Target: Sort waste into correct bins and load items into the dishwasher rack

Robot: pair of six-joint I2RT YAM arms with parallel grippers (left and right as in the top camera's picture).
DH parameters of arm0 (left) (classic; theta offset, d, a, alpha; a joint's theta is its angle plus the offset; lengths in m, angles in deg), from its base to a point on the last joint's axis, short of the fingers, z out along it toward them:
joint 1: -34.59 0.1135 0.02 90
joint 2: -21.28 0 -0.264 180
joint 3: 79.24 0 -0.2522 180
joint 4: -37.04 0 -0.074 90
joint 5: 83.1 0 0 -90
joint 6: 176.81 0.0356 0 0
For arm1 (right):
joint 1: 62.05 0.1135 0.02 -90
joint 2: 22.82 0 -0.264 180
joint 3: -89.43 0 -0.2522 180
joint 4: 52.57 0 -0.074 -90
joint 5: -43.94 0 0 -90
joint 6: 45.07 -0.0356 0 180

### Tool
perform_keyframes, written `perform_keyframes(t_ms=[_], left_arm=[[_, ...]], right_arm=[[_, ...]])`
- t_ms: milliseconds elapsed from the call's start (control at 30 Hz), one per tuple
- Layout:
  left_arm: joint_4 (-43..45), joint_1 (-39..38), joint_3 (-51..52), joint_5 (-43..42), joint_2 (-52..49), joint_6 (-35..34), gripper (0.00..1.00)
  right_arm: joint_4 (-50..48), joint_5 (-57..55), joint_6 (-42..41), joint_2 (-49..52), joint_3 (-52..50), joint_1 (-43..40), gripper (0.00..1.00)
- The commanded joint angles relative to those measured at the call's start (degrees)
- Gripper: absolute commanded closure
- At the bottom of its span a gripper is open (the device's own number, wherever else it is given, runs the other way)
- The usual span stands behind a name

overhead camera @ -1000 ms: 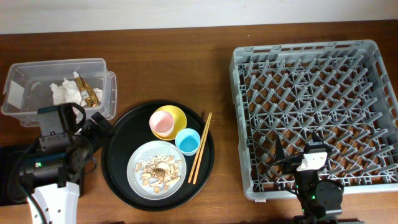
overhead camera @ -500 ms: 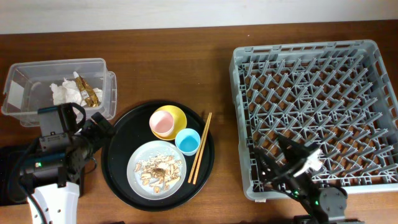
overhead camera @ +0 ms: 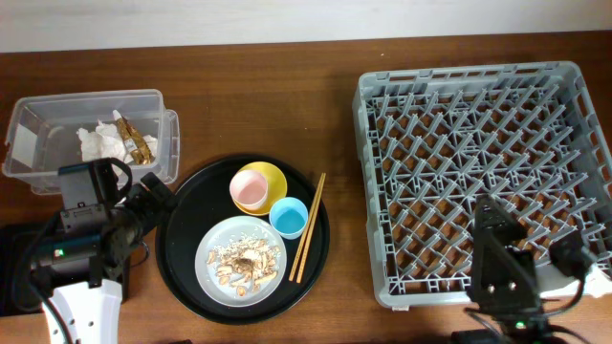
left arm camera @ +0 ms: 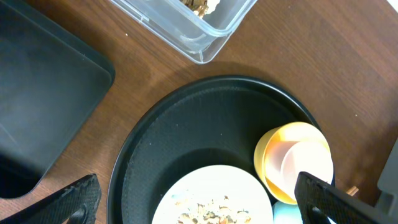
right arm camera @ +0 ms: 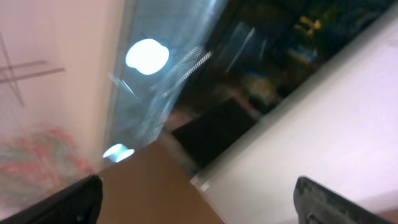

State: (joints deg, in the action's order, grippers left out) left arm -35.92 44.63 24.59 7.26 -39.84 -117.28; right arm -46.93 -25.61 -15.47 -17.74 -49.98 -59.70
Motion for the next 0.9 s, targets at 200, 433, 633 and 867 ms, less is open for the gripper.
perform_keyframes(t_ms=[200,433,633,867], left_arm=[[-0.04,0.15,0.02,-0.42,0.13,0.31,0.01],[-0.04,0.15,0.02,-0.42,0.13,0.31,0.01],[-0.04,0.15,0.02,-0.42,0.13,0.31,0.01],[-0.04,0.15,0.02,-0.42,0.13,0.31,0.01]], right_arm=[[44.37,17.62,35.47,31.85,38.97,0.28,0.02],[55.34,6.69,41.70,49.20,48.15,14.95,0.02],[56.39,-23.15,40.37,61.59,48.59,41.00,0.01],[58.58,-32.44,40.68,80.43,58.12,52.54,0.02]])
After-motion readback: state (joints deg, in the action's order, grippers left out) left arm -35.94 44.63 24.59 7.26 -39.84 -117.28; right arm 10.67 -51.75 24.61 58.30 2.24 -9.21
